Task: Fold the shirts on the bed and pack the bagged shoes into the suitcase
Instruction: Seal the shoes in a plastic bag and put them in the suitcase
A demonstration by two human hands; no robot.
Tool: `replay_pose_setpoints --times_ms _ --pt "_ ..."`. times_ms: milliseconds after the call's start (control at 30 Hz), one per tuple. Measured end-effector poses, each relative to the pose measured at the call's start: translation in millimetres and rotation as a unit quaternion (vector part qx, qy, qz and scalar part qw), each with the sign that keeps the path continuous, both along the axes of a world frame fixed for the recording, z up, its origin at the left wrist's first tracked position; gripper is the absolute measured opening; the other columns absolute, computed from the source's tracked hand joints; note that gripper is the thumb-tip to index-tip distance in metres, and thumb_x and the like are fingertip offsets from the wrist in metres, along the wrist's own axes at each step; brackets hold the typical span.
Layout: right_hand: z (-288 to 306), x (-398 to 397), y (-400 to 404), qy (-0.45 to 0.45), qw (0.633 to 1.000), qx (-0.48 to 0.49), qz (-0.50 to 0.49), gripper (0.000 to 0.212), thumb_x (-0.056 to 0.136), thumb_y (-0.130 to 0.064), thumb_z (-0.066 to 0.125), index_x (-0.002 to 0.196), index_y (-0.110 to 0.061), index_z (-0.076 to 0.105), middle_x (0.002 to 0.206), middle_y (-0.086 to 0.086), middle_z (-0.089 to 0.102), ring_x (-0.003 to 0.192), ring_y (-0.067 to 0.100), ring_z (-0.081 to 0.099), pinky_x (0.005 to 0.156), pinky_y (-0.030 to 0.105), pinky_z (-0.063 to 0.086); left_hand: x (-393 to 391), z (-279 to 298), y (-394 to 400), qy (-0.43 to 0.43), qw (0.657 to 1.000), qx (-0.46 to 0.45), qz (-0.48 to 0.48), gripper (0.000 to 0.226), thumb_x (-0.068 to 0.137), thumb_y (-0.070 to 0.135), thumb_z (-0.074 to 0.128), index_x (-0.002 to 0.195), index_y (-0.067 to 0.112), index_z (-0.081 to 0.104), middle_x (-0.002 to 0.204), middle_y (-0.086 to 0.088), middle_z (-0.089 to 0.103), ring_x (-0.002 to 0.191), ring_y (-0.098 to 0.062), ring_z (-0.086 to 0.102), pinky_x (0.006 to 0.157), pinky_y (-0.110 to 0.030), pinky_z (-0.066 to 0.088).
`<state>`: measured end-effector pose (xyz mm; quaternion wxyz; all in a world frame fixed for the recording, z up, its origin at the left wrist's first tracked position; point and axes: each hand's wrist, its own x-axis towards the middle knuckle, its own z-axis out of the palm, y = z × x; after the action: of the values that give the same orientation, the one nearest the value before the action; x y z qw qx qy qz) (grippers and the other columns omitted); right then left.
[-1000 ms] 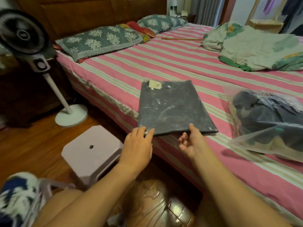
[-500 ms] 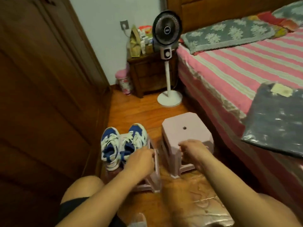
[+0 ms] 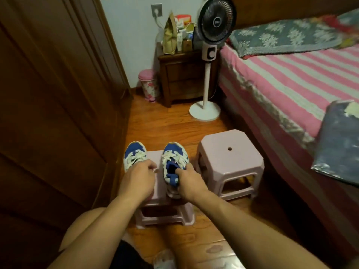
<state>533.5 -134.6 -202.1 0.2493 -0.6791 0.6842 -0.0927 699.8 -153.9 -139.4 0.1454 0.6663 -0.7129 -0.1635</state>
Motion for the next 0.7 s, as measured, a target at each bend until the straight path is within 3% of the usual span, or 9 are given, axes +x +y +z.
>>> replay_pose_setpoints --times_ms 100,167,267,367,433,500,567,633,700 --pt "31.4 -68.3 55.0 0.005 0.997 -0.076 0.011 0.031 0.089 -0.022 0.063 0.120 -0.021 0.058 0.118 0.003 0.035 0.093 0.039 0.058 0.083 0.034 0.047 -51.8 17.7 0.9 0.079 0.986 -0.039 -0.144 0.017 0.095 0.020 0.066 0.108 0.031 0.071 0.104 0.008 0.065 0.089 -0.010 0.060 0.081 -0.031 0.048" --pt "55.3 -117.4 97.5 0.025 0.993 -0.111 -0.018 0.026 0.087 -0.023 0.066 0.112 -0.025 0.057 0.110 -0.002 0.029 0.083 0.036 0.056 0.072 0.028 0.037 -109.2 29.5 9.8 0.083 0.956 -0.032 -0.278 0.022 0.086 0.025 0.078 0.105 0.031 0.069 0.097 0.010 0.057 0.085 -0.008 0.054 0.080 -0.031 0.045" --pt "87.9 -189.4 162.1 0.033 0.983 -0.149 -0.103 0.027 0.084 -0.027 0.069 0.109 -0.031 0.059 0.125 -0.001 0.039 0.092 0.031 0.061 0.076 0.032 0.048 -205.0 55.4 38.1 0.106 0.895 -0.099 -0.422 0.016 0.087 0.033 0.074 0.101 0.026 0.072 0.092 0.016 0.058 0.084 -0.005 0.051 0.081 -0.034 0.048" --pt "120.3 -246.9 237.0 -0.016 0.970 -0.173 -0.169 0.030 0.080 -0.024 0.063 0.109 -0.026 0.067 0.129 -0.002 0.056 0.112 0.025 0.061 0.094 0.035 0.050 -278.5 89.3 74.8 0.269 0.859 -0.165 -0.402 0.010 0.096 0.017 0.064 0.101 0.022 0.071 0.090 0.012 0.063 0.080 -0.006 0.056 0.077 -0.025 0.046" --pt "143.0 -274.2 287.8 -0.069 0.945 -0.221 -0.229 0.030 0.079 -0.020 0.061 0.107 -0.025 0.071 0.113 -0.006 0.067 0.106 0.014 0.064 0.088 0.027 0.050 -314.8 101.4 92.9 0.330 0.857 -0.175 -0.355 0.012 0.096 0.011 0.060 0.098 0.017 0.071 0.089 0.004 0.066 0.082 -0.015 0.059 0.077 -0.030 0.046" --pt "156.8 -296.1 333.7 -0.086 0.911 -0.270 -0.299 0.029 0.078 -0.015 0.065 0.105 -0.021 0.073 0.101 -0.007 0.072 0.097 0.008 0.066 0.081 0.022 0.051 -349.4 93.2 100.5 0.282 0.872 -0.148 -0.373 0.012 0.095 0.014 0.059 0.094 0.017 0.070 0.089 0.000 0.068 0.085 -0.022 0.061 0.077 -0.035 0.048" --pt "162.7 -316.0 371.0 -0.076 0.882 -0.297 -0.358 0.030 0.081 -0.005 0.070 0.106 -0.021 0.072 0.105 -0.005 0.073 0.099 0.010 0.065 0.083 0.029 0.053 -381.6 76.4 108.4 0.150 0.869 -0.126 -0.455 0.010 0.094 0.021 0.061 0.096 0.022 0.071 0.094 -0.001 0.070 0.092 -0.026 0.064 0.079 -0.038 0.051" --pt "165.4 -337.1 402.3 -0.091 0.854 -0.315 -0.403 0.035 0.083 0.003 0.073 0.112 -0.017 0.071 0.112 0.002 0.072 0.102 0.007 0.063 0.085 0.024 0.052 -411.2 59.4 117.8 0.020 0.830 -0.136 -0.540 0.010 0.093 0.028 0.064 0.101 0.025 0.070 0.100 0.000 0.068 0.100 -0.027 0.064 0.080 -0.038 0.052" --pt "173.3 -355.9 422.2 -0.100 0.838 -0.311 -0.437 0.042 0.085 -0.003 0.076 0.122 -0.022 0.069 0.120 -0.009 0.070 0.106 0.000 0.061 0.086 0.018 0.050 -438.0 43.8 125.3 -0.048 0.791 -0.152 -0.591 0.019 0.094 0.033 0.066 0.111 0.025 0.068 0.110 -0.001 0.065 0.109 -0.027 0.061 0.084 -0.039 0.051"
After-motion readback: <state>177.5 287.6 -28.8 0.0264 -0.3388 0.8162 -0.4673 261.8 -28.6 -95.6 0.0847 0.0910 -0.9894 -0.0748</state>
